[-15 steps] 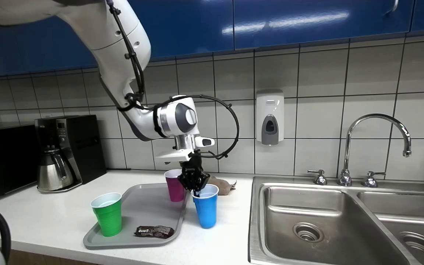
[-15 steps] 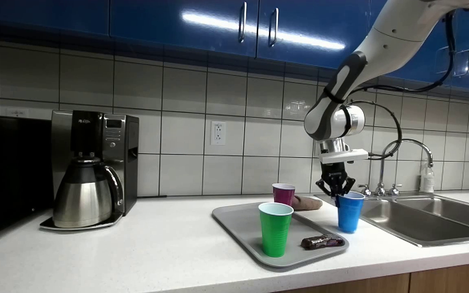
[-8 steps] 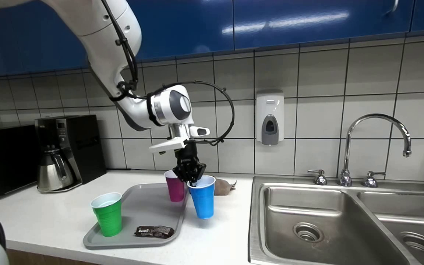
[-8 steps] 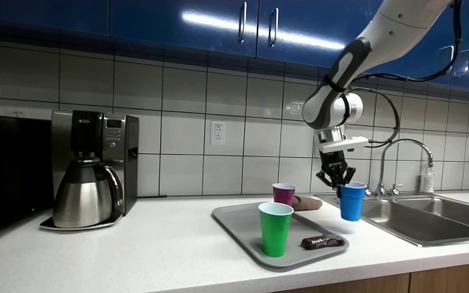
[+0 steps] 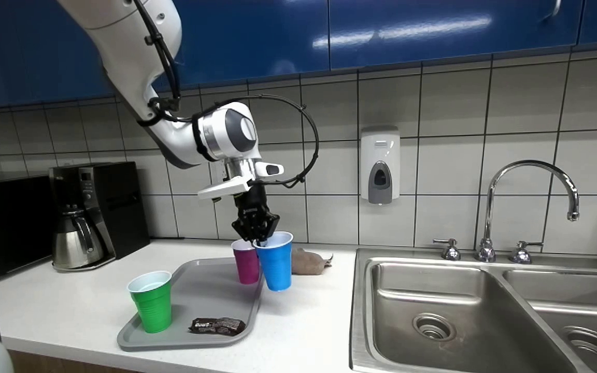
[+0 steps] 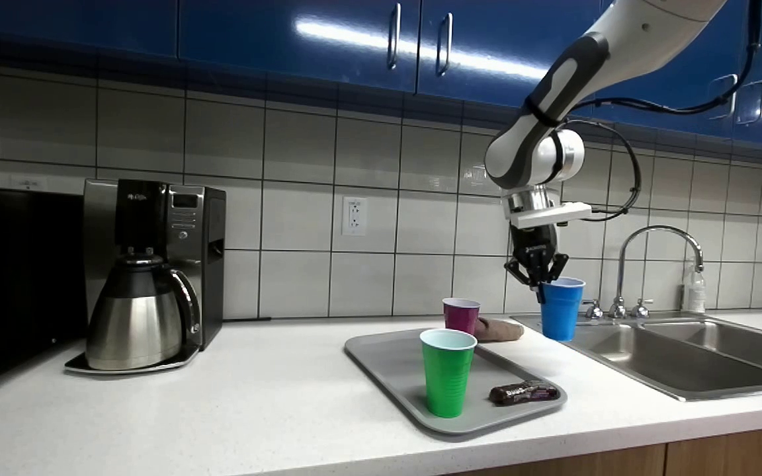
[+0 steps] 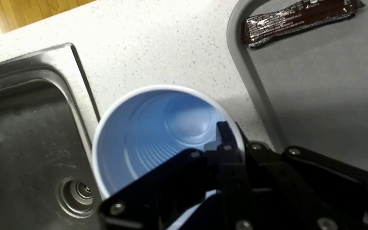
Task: Put the blue cup on the grey tray
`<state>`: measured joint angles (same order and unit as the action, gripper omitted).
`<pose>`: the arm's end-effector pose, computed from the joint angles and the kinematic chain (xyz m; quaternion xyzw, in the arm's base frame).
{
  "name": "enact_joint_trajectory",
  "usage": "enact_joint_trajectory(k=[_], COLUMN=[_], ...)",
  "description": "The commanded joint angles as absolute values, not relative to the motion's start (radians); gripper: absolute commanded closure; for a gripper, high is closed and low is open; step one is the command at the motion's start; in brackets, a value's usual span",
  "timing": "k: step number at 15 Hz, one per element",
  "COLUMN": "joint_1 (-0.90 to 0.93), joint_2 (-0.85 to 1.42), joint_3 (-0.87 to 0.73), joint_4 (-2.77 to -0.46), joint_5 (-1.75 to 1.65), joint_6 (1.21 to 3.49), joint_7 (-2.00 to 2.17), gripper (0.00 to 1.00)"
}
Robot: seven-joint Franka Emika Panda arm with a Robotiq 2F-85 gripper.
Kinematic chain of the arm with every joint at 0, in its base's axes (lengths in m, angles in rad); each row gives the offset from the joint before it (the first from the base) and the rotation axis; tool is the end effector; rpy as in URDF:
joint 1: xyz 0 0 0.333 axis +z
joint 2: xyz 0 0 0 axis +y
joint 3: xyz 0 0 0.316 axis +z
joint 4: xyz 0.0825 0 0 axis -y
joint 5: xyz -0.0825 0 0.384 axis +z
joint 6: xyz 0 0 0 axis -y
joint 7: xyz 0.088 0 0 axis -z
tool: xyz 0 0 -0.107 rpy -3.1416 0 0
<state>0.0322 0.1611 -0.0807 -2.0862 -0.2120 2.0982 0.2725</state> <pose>0.5539 -0.0364 0.3380 0.9879 -0.0992 -0.0632 0.1014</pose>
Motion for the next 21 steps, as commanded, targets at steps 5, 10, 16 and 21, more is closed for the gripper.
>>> enact_joint_trajectory(k=[5,10,16,21], joint_1=[0.046,0.067,0.091,0.103], joint_2=[0.122,0.125,0.137,0.157], joint_3=[-0.028,0.0,0.032,0.052], joint_4=[-2.089,-2.09,-2.093,-2.106], joint_5=[-0.21,-0.202,-0.192,-0.153], joint_6=[2.062,2.066,2.065,2.079], joint_7=[0.255,0.25,0.235,0.198], gripper=[1.0,1.0,1.0,1.0])
